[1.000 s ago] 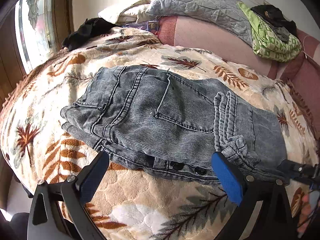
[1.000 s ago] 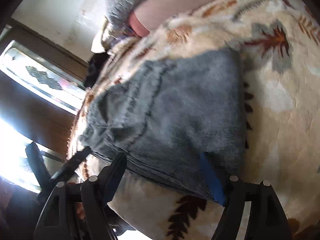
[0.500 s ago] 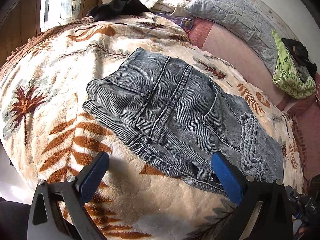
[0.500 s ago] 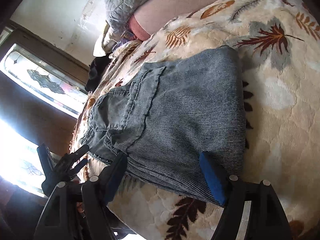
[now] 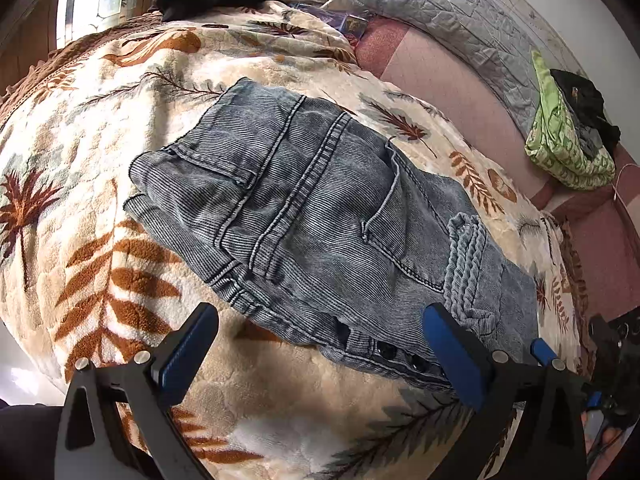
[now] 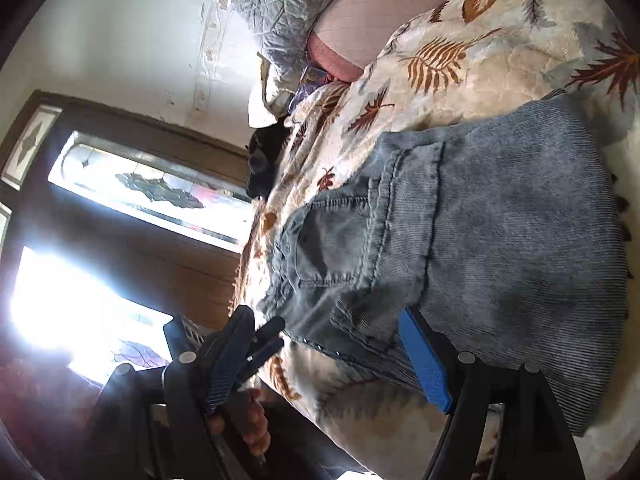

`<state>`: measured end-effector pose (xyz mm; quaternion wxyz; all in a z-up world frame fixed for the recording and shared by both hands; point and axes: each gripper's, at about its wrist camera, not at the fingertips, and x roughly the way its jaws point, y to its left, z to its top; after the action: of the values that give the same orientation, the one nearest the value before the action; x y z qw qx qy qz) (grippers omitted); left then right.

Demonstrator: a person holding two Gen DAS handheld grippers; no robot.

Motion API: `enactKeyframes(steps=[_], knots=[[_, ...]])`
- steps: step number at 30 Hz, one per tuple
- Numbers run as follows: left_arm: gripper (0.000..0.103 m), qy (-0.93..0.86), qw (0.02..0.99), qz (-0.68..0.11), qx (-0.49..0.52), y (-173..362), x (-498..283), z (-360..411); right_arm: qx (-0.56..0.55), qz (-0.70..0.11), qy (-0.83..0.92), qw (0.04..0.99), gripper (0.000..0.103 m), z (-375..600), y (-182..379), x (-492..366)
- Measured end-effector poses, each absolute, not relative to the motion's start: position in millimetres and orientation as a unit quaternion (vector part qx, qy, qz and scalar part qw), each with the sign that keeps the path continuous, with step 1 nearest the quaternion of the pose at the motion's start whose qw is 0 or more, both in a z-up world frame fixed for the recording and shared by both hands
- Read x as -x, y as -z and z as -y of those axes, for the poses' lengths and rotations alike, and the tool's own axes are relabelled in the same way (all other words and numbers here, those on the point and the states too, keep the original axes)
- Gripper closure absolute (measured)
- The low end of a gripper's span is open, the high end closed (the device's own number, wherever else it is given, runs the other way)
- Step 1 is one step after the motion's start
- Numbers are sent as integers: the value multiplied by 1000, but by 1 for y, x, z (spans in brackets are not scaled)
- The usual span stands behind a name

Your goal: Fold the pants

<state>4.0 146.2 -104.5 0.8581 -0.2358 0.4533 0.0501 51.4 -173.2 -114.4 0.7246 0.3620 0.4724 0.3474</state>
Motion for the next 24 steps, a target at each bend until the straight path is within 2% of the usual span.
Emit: enactKeyframes(steps=[11,14,17,20,24], knots=[[1,-54,863,-448,226,99,4,-148,-359,-466,-344,732,25,183,126,-37],[1,-54,867,-441,225,98,7,-150,-350,-499,-293,737,26,190,147,-44],[1,-56,874,-426,228,94,10,-156,-347,-477,-315,744,26,190,133,-39],[1,-81,876,-398,258,91,16,-174,-338,-452,-324,759,25,191,119,-35],[1,-71,857,-379,341,99,19,-203,-328,-458,-316,764,25,189,123,-34]])
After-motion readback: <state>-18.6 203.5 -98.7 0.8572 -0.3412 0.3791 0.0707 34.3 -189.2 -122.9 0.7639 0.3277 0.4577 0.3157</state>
